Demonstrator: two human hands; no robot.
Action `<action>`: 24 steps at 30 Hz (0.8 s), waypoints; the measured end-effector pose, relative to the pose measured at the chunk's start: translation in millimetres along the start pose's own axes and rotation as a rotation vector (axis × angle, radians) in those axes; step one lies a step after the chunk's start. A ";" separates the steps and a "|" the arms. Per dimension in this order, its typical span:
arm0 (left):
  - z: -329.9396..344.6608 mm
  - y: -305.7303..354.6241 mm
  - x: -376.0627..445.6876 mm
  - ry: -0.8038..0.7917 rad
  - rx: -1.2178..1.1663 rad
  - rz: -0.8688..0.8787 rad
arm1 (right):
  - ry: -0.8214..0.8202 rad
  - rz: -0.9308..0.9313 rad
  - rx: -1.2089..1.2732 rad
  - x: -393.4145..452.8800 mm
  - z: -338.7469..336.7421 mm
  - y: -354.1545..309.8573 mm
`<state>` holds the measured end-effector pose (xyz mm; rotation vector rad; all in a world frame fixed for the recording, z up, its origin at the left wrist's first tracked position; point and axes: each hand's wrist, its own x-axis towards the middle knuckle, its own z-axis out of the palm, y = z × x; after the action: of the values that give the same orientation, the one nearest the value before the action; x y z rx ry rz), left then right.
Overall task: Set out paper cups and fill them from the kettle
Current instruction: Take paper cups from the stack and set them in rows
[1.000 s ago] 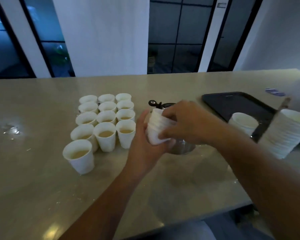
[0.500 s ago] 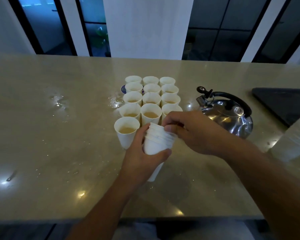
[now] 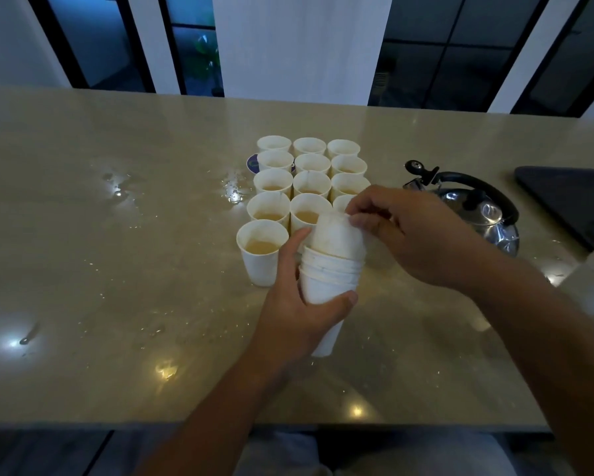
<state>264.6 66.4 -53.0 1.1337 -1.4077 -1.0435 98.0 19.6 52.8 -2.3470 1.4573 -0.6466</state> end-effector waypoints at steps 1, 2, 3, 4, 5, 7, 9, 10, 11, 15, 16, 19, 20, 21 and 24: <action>1.9 -0.1 1.2 0.007 -0.002 0.021 | -0.071 -0.005 -0.019 -0.9 -0.1 0.4; 3.4 -0.2 2.2 0.019 0.003 0.039 | -0.146 -0.005 -0.041 -2.1 0.7 0.9; 4.2 -0.9 3.3 0.037 0.016 0.054 | -0.201 -0.008 -0.057 -3.4 1.3 1.8; 4.6 -0.9 3.9 0.054 0.030 0.059 | -0.218 -0.015 -0.063 -4.6 1.4 3.0; 4.3 -1.4 4.2 0.069 0.040 0.054 | -0.191 -0.020 -0.056 -5.2 0.9 4.0; 2.6 -3.0 3.6 0.077 0.045 0.035 | -0.047 -0.030 -0.037 -6.9 -2.8 4.4; -1.2 -4.4 1.8 0.065 0.069 0.023 | 0.118 -0.036 -0.023 -8.6 -11.4 4.0; -3.5 -4.2 -0.9 0.054 0.086 0.015 | 0.176 -0.037 -0.024 -10.2 -16.3 4.3; -5.7 -4.2 -2.7 0.040 0.105 0.004 | 0.217 -0.047 -0.040 -11.4 -21.1 5.7; -16.9 -2.1 -12.7 -0.013 0.157 -0.065 | 0.224 -0.153 -0.103 -16.5 -30.0 18.0; -19.6 -0.9 -14.5 -0.026 0.180 -0.071 | 0.195 -0.194 -0.112 -17.8 -26.9 22.6; -27.0 0.7 -17.0 -0.050 0.247 -0.053 | 0.069 -0.274 -0.111 -20.1 -7.1 39.6; -29.1 2.4 -17.3 -0.059 0.264 -0.053 | 0.029 -0.275 -0.095 -20.3 1.6 43.7; -30.8 3.4 -16.9 -0.070 0.282 -0.050 | -0.002 -0.272 -0.080 -20.4 10.0 47.1; -34.5 4.6 -17.0 -0.098 0.335 -0.023 | -0.080 -0.270 -0.052 -16.5 33.4 55.1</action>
<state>299.1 82.9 -47.4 1.3560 -1.6953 -0.9095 67.2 10.9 -5.5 -2.6034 1.1474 -0.5774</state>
